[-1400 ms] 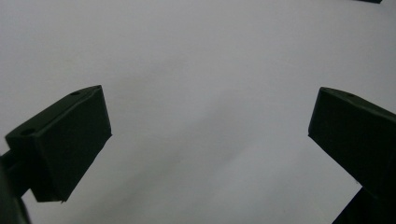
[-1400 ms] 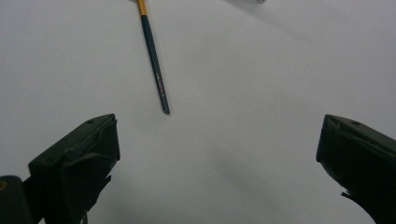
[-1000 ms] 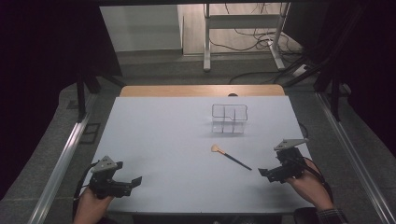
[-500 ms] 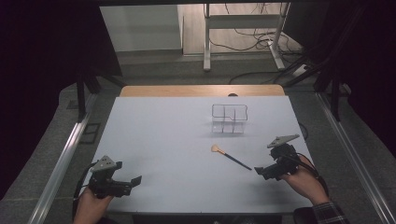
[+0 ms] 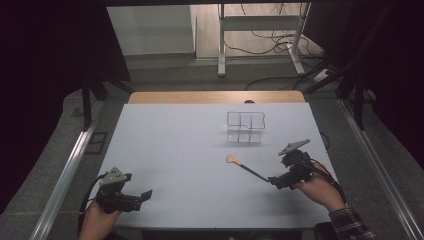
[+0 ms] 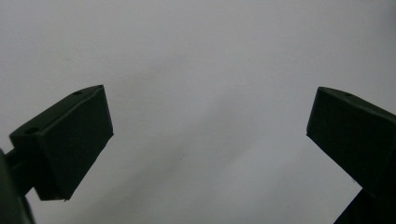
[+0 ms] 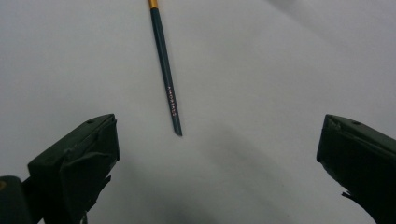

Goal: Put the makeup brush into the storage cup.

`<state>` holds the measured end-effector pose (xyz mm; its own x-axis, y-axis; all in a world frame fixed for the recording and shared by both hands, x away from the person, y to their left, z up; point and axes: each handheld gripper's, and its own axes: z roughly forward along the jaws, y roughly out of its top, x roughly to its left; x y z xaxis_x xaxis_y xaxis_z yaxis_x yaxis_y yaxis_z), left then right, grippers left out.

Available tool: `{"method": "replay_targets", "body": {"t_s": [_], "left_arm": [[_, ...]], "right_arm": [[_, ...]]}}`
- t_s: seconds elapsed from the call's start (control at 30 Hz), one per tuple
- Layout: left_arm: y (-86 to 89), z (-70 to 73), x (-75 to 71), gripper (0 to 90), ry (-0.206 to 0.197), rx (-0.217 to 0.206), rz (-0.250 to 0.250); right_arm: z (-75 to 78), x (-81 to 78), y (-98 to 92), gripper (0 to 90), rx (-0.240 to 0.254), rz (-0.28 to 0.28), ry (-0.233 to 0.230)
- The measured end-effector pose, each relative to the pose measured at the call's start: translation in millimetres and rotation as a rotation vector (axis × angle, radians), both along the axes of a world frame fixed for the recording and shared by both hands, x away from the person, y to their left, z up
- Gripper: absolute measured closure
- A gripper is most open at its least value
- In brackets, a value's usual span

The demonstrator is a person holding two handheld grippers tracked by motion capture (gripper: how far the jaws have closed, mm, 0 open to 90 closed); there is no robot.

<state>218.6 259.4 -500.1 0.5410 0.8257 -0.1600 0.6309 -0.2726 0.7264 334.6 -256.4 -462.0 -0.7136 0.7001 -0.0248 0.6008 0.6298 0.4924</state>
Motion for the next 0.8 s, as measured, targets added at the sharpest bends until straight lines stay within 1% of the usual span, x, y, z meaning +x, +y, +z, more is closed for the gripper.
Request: {"method": "replay_targets", "body": {"t_s": [0.17,0.3,0.7,0.8], "left_arm": [[0.4,-0.1,0.0,0.8,-0.003,-0.001,-0.001],[0.2,-0.2,0.0,0.9,-0.006,0.001,-0.003],[-0.4,-1.0,0.4,0.9,-0.004,0.013,-0.008],[-0.3,-0.9,0.4,0.9,-0.005,0.012,-0.008]], "right_arm": [[-1.4,5.2,3.8,0.0,0.0,-0.004,0.028],[-3.1,8.9,8.1,0.0,-0.008,-0.008,0.038],[-7.4,19.8,20.7,0.0,-0.02,0.017,0.054],[-8.5,22.7,25.6,0.0,-0.033,0.028,0.058]]}}
